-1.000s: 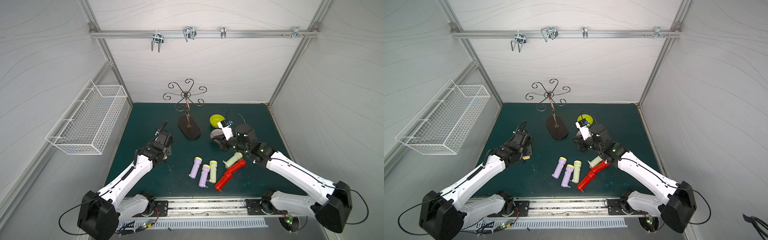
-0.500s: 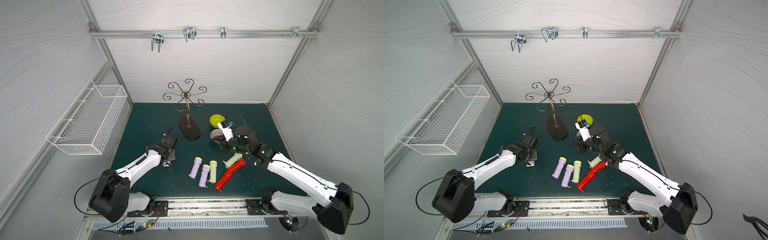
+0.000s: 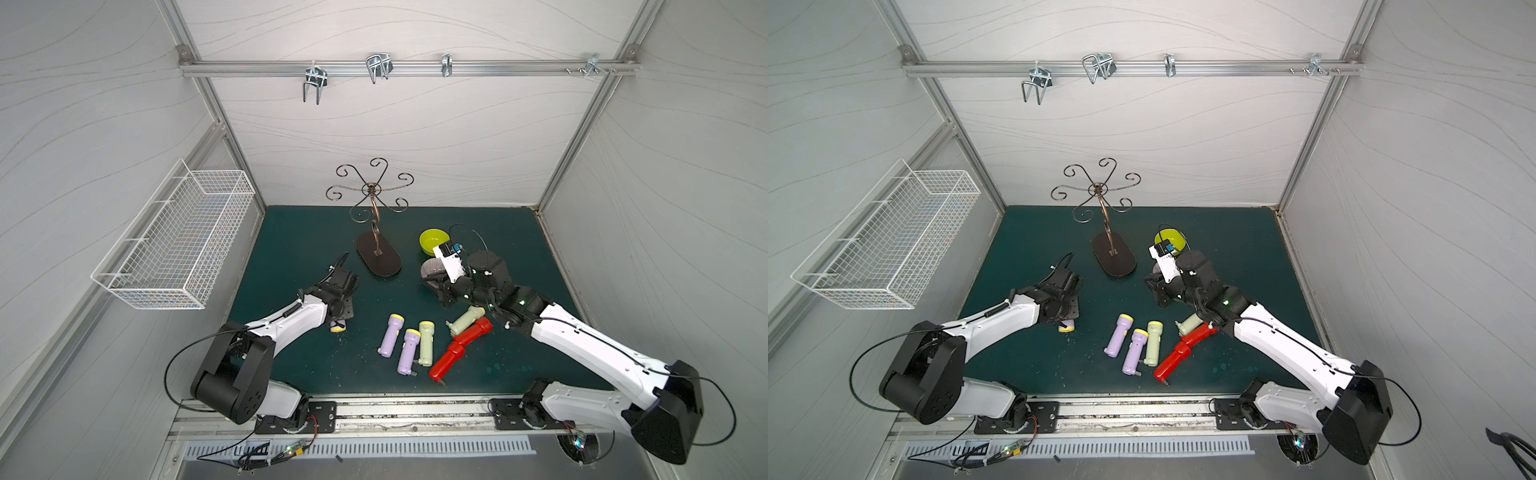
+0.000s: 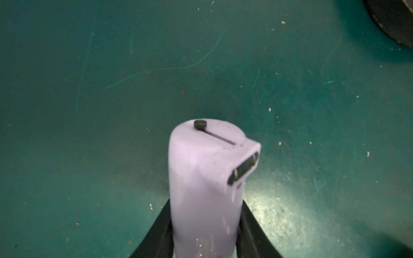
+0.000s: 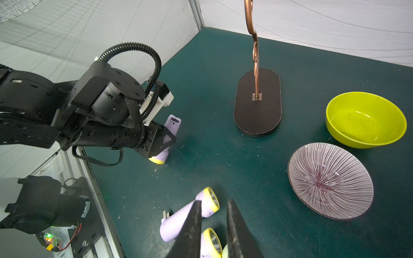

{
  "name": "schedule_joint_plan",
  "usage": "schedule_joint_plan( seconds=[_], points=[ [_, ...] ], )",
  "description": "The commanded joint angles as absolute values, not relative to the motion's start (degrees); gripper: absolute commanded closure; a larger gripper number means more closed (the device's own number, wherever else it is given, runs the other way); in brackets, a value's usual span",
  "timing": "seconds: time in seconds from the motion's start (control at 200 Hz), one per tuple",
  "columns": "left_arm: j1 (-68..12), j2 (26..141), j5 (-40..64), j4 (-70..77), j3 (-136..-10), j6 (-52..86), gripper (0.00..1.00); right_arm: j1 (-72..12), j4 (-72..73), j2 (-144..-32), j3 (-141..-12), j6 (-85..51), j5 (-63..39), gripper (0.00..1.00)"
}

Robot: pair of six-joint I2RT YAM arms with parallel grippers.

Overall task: Close the plug at the bottom of the flashlight
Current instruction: Place the flashlight at the center of the board.

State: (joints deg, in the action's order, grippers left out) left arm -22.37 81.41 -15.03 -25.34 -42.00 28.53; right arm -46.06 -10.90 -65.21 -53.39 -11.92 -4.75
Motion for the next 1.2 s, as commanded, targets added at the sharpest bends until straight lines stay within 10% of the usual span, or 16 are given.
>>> schedule_joint_plan(
  seconds=[0.0, 0.275, 0.825, 1.196],
  points=[
    [-21.5, 83.07, -14.69, -23.02, -42.05, 28.65, 0.63, -46.06, -11.26, -65.7, -53.8, -11.04, -4.13, 0.77],
    [-20.74, 84.81, -13.21, -21.06, -41.92, 28.61, 0.43, -45.28, -11.17, -66.17, -53.7, -11.55, -4.44, 0.77],
    [-20.57, 66.6, -13.7, -25.74, -43.14, 29.89, 0.4, -44.46, -10.9, -66.97, -53.7, -12.1, -5.49, 0.74],
    [-32.54, 61.04, -0.54, -17.24, -39.9, 24.06, 0.42, -42.42, -12.03, -67.0, -53.91, -13.83, -4.79, 0.5]
  ],
)
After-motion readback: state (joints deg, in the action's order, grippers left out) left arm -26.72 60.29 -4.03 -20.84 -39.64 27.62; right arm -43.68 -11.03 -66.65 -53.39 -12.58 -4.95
